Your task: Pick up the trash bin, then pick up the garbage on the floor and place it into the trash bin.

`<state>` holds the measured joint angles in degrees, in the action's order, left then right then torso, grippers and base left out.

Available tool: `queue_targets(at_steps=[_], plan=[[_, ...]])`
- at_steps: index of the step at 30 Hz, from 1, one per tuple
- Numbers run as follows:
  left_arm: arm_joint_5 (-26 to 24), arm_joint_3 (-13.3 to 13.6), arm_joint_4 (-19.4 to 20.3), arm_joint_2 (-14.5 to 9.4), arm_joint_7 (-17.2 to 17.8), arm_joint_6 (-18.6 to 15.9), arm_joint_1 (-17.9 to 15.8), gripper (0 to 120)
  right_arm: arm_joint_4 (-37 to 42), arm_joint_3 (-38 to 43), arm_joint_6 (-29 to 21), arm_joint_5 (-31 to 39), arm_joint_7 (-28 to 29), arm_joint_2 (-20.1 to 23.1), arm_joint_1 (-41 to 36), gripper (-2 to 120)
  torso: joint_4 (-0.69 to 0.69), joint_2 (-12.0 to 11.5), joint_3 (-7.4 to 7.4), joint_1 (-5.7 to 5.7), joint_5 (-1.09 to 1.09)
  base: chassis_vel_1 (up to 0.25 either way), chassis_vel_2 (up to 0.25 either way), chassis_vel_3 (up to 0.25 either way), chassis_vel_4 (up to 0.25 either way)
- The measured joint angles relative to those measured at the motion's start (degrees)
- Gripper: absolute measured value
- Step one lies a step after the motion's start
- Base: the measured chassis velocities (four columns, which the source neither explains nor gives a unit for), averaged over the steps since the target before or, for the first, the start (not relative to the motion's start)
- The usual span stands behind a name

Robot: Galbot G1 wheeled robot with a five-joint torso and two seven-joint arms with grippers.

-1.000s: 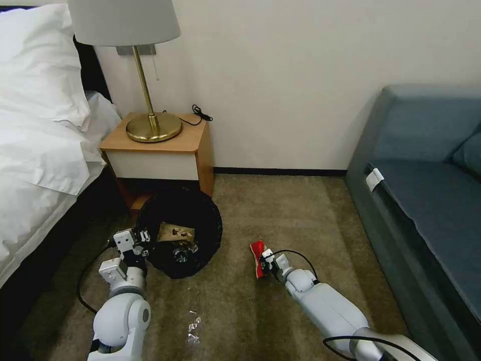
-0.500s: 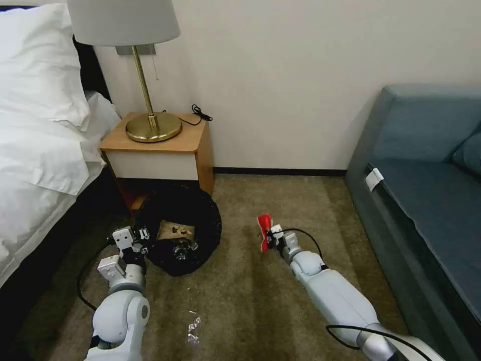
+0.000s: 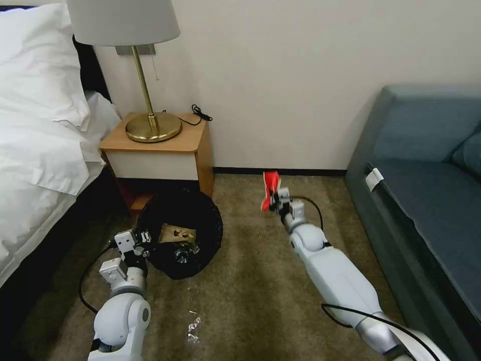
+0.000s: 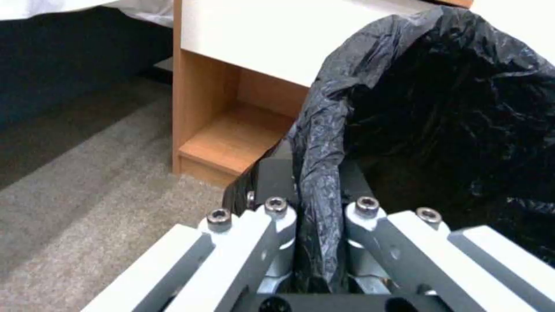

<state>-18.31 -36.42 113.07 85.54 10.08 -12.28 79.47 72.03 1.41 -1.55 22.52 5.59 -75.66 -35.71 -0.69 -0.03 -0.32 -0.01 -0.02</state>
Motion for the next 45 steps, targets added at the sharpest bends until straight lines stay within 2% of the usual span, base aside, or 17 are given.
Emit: queue_targets(at_steps=[2, 5, 8, 16, 30, 45], plan=[[-0.06, 0.0, -0.15, 0.01, -0.04, 0.14, 0.07, 5, 7.25, -2.29, -1.17, 2.23, 2.63, 0.06, -0.24, 1, 0.01, 0.0, 0.0, 0.0, 0.0, 0.0, 0.0, 0.0, 0.0], [-0.07, 0.02, -0.23, 0.02, -0.08, 0.2, 0.09, 5, 11.87, -5.12, -1.99, 3.45, 4.92, 0.13, -1.02, 1, 0.0, 0.0, 0.0, 0.0, 0.01, 0.0, 0.0, 0.0, 0.0], [-0.07, 0.04, -0.27, 0.05, -0.1, 0.23, 0.03, 5, 16.23, -8.63, -2.88, 4.06, 8.12, 0.08, -1.69, 1, 0.0, 0.0, 0.0, 0.0, 0.01, 0.0, 0.0, 0.0, 0.0], [-0.07, 0.21, -0.5, 0.23, -0.1, 0.29, -0.25, 5, 23.27, -14.7, -4.46, 4.71, 11.25, -0.06, -2.48, 1, 0.0, 0.0, 0.0, 0.0, 0.0, 0.0, 0.0, 0.0, 0.0], [0.12, 0.52, -0.63, 0.62, 0.18, 0.35, -0.59, 5, 26.08, -22.91, -4.99, 4.29, 11.73, 0.29, -3.8, 1, 0.0, 0.0, 0.0, 0.0, 0.01, 0.0, 0.0, 0.0, 0.0], [0.3, 0.89, -0.44, 1.13, 0.42, 0.4, -0.57, 5, 24.66, -24.33, -4.33, 3.0, 10.9, 0.45, -5.95, 1, 0.0, 0.0, 0.0, 0.0, 0.01, 0.0, 0.0, 0.0, 0.0]])
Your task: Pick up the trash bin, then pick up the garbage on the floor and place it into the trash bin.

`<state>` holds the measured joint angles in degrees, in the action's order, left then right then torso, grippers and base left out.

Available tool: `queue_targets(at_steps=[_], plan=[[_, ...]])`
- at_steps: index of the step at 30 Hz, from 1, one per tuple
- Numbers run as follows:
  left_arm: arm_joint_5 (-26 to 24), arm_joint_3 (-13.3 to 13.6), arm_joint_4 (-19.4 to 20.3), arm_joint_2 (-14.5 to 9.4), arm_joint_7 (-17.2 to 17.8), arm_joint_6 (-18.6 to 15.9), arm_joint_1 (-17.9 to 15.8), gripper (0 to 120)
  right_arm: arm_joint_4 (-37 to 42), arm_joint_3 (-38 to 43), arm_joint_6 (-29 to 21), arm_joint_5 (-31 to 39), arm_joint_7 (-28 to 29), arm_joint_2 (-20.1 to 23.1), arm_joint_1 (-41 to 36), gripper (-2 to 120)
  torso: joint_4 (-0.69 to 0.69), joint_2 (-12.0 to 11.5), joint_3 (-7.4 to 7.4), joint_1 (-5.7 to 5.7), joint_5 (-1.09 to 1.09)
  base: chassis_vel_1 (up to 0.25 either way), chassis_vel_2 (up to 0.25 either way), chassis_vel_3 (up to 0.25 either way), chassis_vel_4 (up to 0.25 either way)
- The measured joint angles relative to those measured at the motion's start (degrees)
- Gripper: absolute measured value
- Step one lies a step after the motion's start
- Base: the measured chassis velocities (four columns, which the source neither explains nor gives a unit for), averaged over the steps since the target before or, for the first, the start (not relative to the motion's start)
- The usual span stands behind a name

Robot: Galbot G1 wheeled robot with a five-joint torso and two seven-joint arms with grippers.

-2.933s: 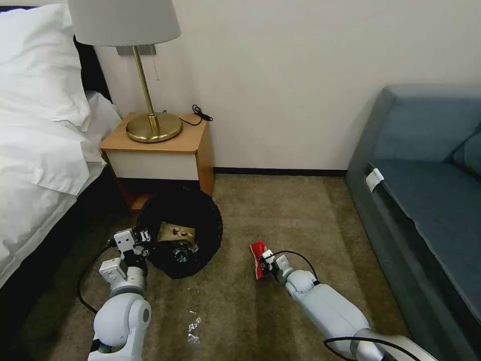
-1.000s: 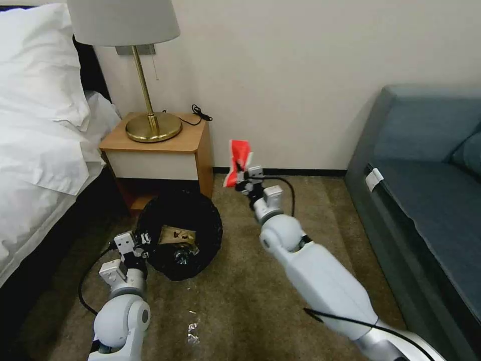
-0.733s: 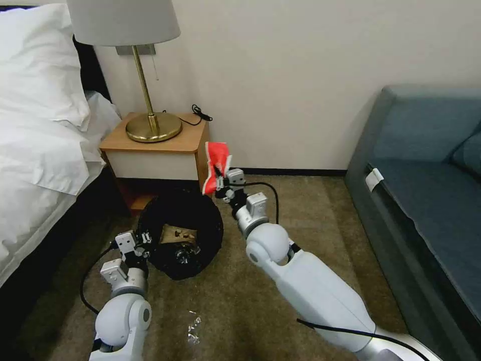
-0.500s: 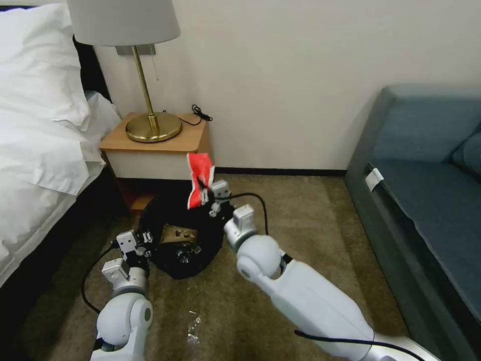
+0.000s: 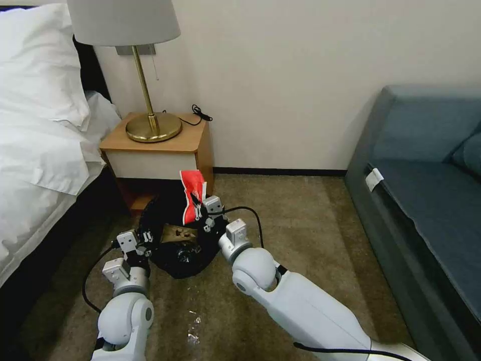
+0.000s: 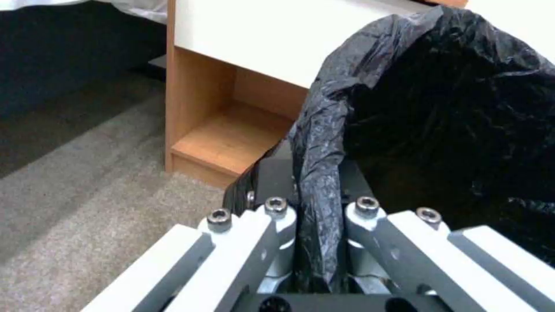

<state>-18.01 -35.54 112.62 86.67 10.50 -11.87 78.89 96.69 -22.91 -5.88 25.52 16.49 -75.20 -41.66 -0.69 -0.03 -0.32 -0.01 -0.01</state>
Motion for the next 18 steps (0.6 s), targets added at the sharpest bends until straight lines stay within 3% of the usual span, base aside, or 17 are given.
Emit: queue_targets(at_steps=[4, 6, 9, 11, 18], plan=[[0.07, 0.07, 0.05, 0.14, 0.02, 0.01, 0.01, 5, -0.78, -0.61, 0.28, -0.87, -0.41, 0.01, -0.22, 2, 0.0, 0.0, 0.0, 0.0, 0.0, 0.0, 0.0, 0.0, 0.0], [0.09, 0.1, 0.1, 0.2, 0.03, 0.0, -0.02, 5, -1.19, -0.86, 0.63, -1.78, -1.01, 0.04, -0.39, 13, 0.0, 0.0, 0.0, 0.0, 0.0, 0.0, 0.0, 0.0, 0.0], [0.1, 0.1, 0.11, 0.21, 0.03, 0.01, -0.02, 5, -1.23, -0.98, 0.67, -1.9, -1.08, 0.07, -0.46, 17, 0.0, 0.0, 0.0, 0.0, 0.0, 0.0, 0.0, 0.0, 0.0], [0.14, 0.13, 0.11, 0.27, 0.08, 0.01, -0.1, 5, -1.23, -1.17, 0.71, -2.0, -1.22, 0.21, -0.71, 30, 0.0, 0.0, 0.0, 0.0, 0.0, 0.0, 0.0, 0.0, 0.0], [0.17, 0.33, 0.11, 0.35, 0.14, 0.01, -0.29, 5, -0.93, -1.14, 0.7, -1.98, -1.35, 0.34, -0.72, 51, 0.0, 0.0, 0.0, 0.0, 0.0, 0.0, 0.0, 0.0, 0.0]])
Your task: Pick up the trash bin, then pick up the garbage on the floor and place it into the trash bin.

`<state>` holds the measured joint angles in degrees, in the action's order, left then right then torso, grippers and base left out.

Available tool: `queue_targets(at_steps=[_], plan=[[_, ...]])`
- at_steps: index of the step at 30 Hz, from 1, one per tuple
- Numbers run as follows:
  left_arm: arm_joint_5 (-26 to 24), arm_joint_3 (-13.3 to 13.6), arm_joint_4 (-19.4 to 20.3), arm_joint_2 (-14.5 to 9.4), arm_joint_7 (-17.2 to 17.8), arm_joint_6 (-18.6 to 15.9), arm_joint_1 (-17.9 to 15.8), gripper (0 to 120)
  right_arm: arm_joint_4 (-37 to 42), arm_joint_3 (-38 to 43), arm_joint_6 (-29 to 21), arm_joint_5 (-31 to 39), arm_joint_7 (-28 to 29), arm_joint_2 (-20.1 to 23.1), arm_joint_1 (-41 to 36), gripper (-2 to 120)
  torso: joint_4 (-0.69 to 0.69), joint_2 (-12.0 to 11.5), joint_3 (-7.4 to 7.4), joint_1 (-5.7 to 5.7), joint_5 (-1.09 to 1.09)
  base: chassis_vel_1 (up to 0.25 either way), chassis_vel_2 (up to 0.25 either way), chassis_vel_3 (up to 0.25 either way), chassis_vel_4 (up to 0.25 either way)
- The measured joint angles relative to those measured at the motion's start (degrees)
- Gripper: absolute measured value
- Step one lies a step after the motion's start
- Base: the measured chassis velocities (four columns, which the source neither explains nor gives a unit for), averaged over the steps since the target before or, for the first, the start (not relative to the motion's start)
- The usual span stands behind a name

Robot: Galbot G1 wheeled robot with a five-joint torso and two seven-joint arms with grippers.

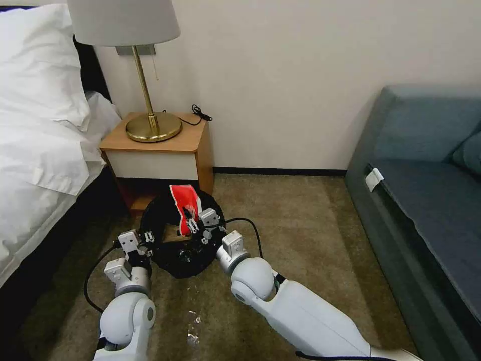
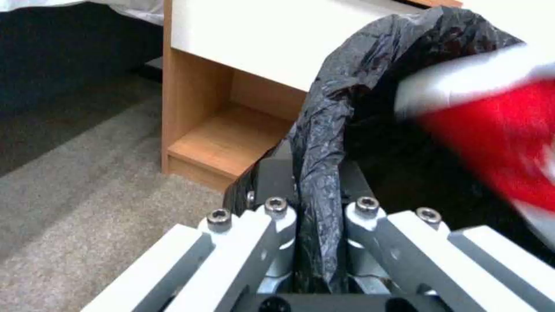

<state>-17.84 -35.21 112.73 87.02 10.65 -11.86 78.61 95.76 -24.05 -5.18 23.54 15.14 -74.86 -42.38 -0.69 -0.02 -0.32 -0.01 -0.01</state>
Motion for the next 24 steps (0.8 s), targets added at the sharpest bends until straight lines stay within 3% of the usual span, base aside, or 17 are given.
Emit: queue_targets(at_steps=[10, 20, 24], plan=[[-0.03, -0.17, -0.28, -0.07, 0.09, 0.03, 0.19, 5, 0.2, 0.48, 0.0, 0.05, -0.02, 0.14, -0.05, 92, 0.0, 0.0, 0.0, 0.0, 0.0, 0.0, 0.0, 0.0, 0.0], [-0.7, -0.21, -0.13, -0.25, 0.57, 0.03, 0.21, 5, 0.36, 3.07, 0.01, 0.12, -0.05, -0.09, 0.84, 96, 0.0, 0.0, 0.0, 0.0, 0.0, 0.0, 0.0, 0.0, 0.0], [-4.1, -0.28, -0.93, -0.41, 1.77, -0.4, 0.09, 5, 1.63, 10.06, 0.01, 0.56, -0.31, 0.11, 1.13, 96, 0.01, 0.0, 0.0, 0.0, 0.0, 0.0, 0.0, 0.0, 0.0]])
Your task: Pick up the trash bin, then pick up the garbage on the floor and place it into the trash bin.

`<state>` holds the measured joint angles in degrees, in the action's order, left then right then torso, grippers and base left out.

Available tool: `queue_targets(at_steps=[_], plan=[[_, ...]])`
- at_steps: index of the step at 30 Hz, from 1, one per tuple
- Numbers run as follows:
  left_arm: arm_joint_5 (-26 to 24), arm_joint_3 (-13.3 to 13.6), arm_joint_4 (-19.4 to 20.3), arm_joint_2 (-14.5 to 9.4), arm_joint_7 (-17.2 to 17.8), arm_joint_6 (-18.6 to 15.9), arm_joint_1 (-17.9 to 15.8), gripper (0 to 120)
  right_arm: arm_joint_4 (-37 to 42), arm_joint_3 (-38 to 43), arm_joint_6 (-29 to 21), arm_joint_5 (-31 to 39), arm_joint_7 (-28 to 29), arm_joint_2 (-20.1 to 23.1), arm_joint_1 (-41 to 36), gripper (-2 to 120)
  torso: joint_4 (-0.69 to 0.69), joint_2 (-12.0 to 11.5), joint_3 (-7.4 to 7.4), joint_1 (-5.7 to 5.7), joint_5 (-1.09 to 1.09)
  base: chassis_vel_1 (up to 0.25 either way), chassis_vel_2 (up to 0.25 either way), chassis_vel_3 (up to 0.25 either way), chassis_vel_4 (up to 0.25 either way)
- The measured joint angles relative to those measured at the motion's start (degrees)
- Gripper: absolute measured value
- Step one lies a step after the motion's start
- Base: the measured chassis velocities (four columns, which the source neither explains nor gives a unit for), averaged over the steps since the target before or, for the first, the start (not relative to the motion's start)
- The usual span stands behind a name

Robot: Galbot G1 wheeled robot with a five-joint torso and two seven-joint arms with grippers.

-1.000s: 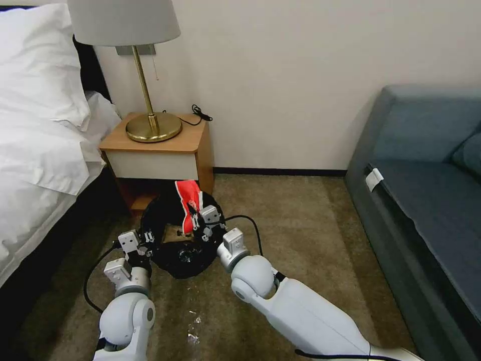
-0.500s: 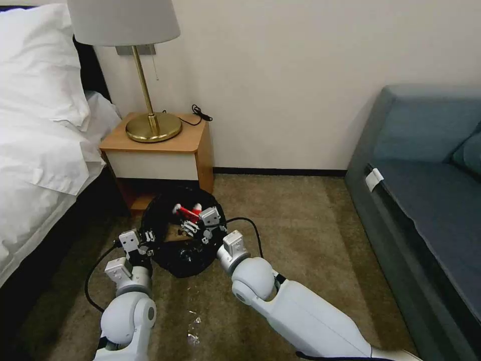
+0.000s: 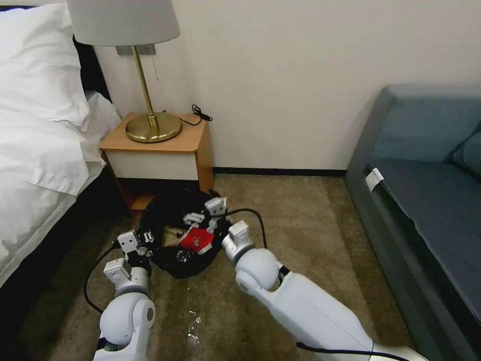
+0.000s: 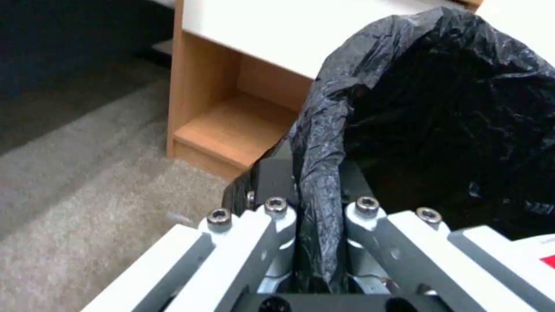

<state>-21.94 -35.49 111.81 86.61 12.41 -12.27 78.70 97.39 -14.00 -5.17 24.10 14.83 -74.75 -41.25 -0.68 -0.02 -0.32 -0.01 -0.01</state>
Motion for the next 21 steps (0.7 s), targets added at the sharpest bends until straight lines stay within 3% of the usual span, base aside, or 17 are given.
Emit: queue_targets(at_steps=[5, 11, 13, 18, 21], plan=[[-6.79, 0.13, -1.73, 0.1, 4.49, -2.13, -1.31, 5, 2.08, 8.87, -0.08, 0.44, -0.56, 1.19, -2.48, 96, 0.0, 0.0, 0.0, 0.0, 0.01, 0.0, 0.0, 0.0, 0.0], [-10.93, 0.12, -3.18, 0.15, 6.33, -3.16, -2.64, 5, 3.85, 14.45, -0.08, 0.43, -1.28, 2.19, -5.76, 96, -0.01, 0.0, 0.0, 0.0, 0.01, 0.0, 0.0, 0.0, 0.0], [-16.25, 0.05, -5.39, 0.15, 7.72, -3.99, -5.01, 5, 6.33, 20.14, 0.04, 0.32, -2.06, 3.6, -10.6, 96, -0.02, 0.0, 0.0, 0.0, 0.0, 0.0, 0.0, 0.0, 0.0], [-21.58, 0.65, -8.38, 0.31, 9.28, -4.91, -7.87, 5, 8.9, 26.73, 1.03, -0.52, -3.75, 5.66, -16.69, 96, -0.03, 0.0, 0.0, 0.0, 0.01, 0.0, 0.0, 0.0, 0.0], [-21.93, 0.85, -9.67, 0.57, 9.51, -4.95, -8.34, 5, 9.65, 29.36, 1.53, -0.82, -4.21, 5.98, -18.95, 96, -0.02, 0.0, 0.0, 0.0, 0.0, 0.0, 0.0, 0.0, 0.0]])
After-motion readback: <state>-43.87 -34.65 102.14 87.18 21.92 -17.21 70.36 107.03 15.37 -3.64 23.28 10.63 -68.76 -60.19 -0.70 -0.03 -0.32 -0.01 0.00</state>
